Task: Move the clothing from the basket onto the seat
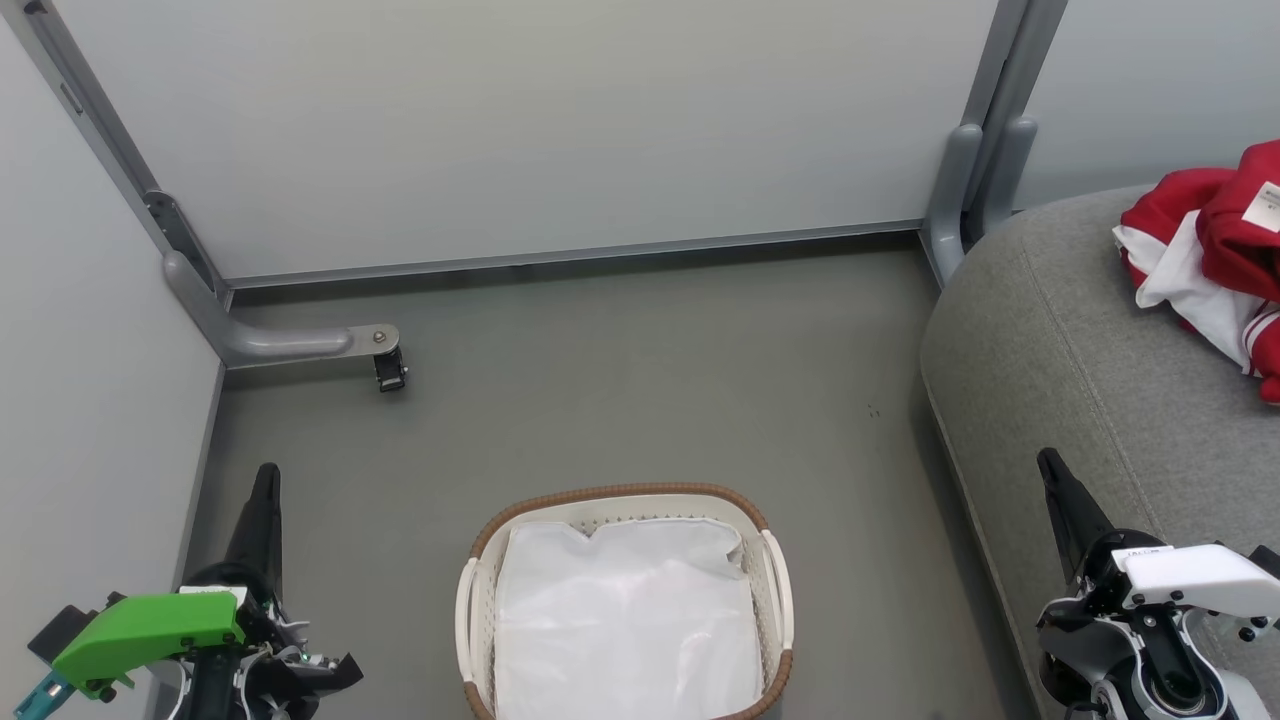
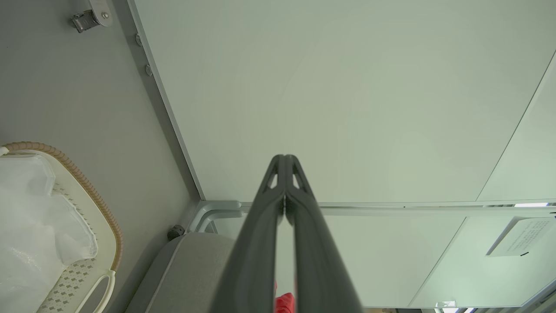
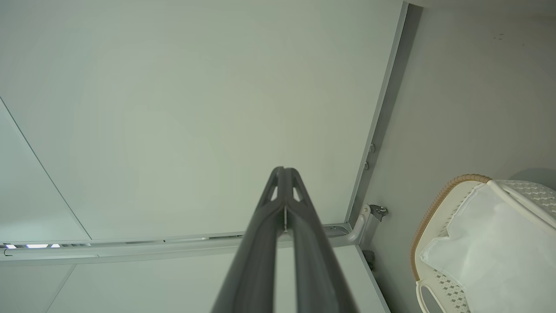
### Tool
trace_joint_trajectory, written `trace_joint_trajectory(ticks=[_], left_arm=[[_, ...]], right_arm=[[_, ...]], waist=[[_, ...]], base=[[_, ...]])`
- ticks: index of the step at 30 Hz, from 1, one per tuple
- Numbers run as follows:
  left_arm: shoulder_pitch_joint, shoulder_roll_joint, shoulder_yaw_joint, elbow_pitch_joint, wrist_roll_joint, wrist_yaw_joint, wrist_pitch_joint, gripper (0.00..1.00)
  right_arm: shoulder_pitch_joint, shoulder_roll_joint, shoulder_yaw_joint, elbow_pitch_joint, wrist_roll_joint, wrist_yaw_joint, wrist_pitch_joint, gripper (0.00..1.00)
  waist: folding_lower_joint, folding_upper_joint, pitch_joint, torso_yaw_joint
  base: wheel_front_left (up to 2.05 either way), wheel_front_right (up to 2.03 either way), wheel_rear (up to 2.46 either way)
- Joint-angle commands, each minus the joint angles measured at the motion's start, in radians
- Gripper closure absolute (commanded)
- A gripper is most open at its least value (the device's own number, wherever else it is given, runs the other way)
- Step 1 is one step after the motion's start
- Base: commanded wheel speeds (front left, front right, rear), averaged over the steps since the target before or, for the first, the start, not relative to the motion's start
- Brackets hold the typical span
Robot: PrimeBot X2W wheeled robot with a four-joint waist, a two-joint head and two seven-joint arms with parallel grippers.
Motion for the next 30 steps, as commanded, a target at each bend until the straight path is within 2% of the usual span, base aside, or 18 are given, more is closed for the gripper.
trace_joint_trajectory(ticks=[1,30], left_arm=[[-0.01,0.001,0.001,-0.002,-0.003,-0.005,0.003,1.0],[-0.01,0.001,0.001,-0.001,-0.003,-0.005,0.003,1.0]], right_arm=[[-0.004,-0.006,-0.002,-0.005,0.004,0.0,0.003,1.0],[-0.004,-0.006,-0.002,-0.004,0.004,0.0,0.003,1.0]], waist=[[0.0,0.0,0.0,0.0],[0.0,0.0,0.0,0.0]], base=[[0.0,0.0,0.0],[0.0,0.0,0.0]])
